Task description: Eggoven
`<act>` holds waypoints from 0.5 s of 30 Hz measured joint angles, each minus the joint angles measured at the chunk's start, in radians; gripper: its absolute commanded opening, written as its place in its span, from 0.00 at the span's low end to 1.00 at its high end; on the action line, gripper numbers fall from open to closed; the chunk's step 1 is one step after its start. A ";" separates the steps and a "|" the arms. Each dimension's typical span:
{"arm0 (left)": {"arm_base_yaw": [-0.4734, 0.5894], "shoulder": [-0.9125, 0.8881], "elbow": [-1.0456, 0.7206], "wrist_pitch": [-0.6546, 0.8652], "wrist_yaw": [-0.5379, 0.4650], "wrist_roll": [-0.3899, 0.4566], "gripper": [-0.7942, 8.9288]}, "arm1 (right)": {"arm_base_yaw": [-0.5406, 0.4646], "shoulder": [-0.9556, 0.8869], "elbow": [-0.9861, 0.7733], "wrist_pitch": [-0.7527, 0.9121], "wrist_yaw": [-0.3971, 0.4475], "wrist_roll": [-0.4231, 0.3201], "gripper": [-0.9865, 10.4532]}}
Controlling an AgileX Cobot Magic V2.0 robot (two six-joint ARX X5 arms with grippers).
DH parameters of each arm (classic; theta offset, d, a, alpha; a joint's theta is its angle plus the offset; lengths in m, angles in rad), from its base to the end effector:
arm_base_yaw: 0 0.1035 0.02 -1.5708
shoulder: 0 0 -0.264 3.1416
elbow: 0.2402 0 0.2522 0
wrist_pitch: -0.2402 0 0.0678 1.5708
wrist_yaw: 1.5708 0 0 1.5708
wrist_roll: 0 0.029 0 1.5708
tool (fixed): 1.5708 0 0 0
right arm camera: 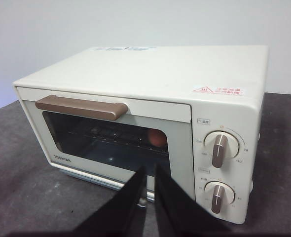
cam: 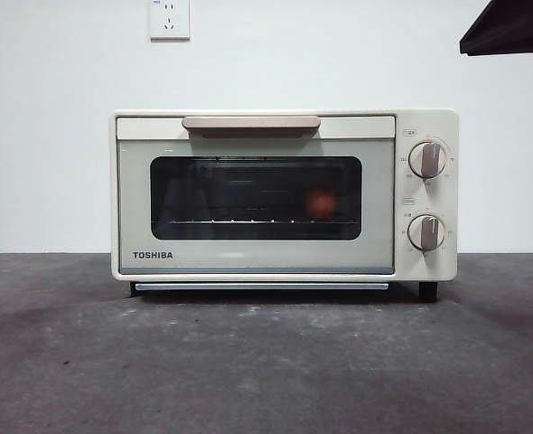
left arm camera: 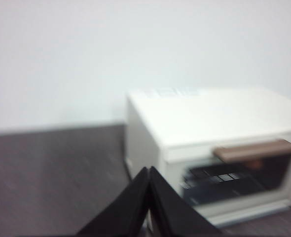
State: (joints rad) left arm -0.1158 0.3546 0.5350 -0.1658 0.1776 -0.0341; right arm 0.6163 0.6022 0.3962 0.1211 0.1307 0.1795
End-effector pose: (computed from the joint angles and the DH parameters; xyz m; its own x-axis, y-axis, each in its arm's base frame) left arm 0.0977 -0.0165 0.2995 0.9572 -0.2892 0.0144 0.2895 0.9567 -0.0315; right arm 0.1252 0.0840 0.2535 0.8815 0.4647 -0.0841 -0.4473 0.8787 0.1670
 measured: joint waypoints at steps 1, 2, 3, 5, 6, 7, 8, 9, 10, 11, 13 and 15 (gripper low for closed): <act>0.016 -0.024 -0.034 0.036 -0.002 0.014 0.09 | 0.000 0.000 0.000 0.000 0.000 0.000 0.09; 0.032 -0.047 -0.079 0.080 -0.006 0.025 0.09 | 0.000 0.000 0.000 0.000 0.000 0.000 0.09; 0.045 -0.065 -0.121 0.108 -0.014 0.034 0.09 | 0.000 0.000 0.000 0.000 0.000 0.000 0.09; 0.064 -0.098 -0.211 0.164 -0.024 0.048 0.09 | 0.000 0.000 0.000 0.000 0.000 0.000 0.09; 0.071 -0.116 -0.257 0.189 -0.025 0.051 0.09 | 0.000 0.000 0.000 0.000 0.000 0.000 0.09; 0.076 -0.133 -0.299 0.208 -0.025 0.054 0.09 | 0.000 0.000 0.000 0.000 0.000 0.000 0.09; 0.079 -0.149 -0.332 0.217 -0.025 0.055 0.09 | 0.000 0.000 0.000 0.000 0.000 0.000 0.09; 0.081 -0.169 -0.364 0.220 -0.025 0.059 0.09 | 0.000 0.000 0.000 0.000 0.000 0.000 0.09; 0.083 -0.189 -0.394 0.220 -0.025 0.061 0.09 | 0.000 0.000 0.000 0.000 0.000 0.000 0.09; 0.083 -0.206 -0.418 0.221 -0.026 0.062 0.09 | 0.000 0.000 0.000 0.000 0.000 0.000 0.09; 0.083 -0.240 -0.467 0.222 -0.026 0.064 0.09 | 0.000 0.000 0.000 0.000 0.000 0.000 0.09; 0.083 -0.272 -0.503 0.215 -0.026 0.070 0.09 | 0.000 0.000 0.000 0.000 0.000 0.000 0.09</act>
State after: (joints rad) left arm -0.0330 0.0822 0.0319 0.0494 0.1520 0.0360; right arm 0.6163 0.6022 0.3962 0.1215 0.1307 0.1795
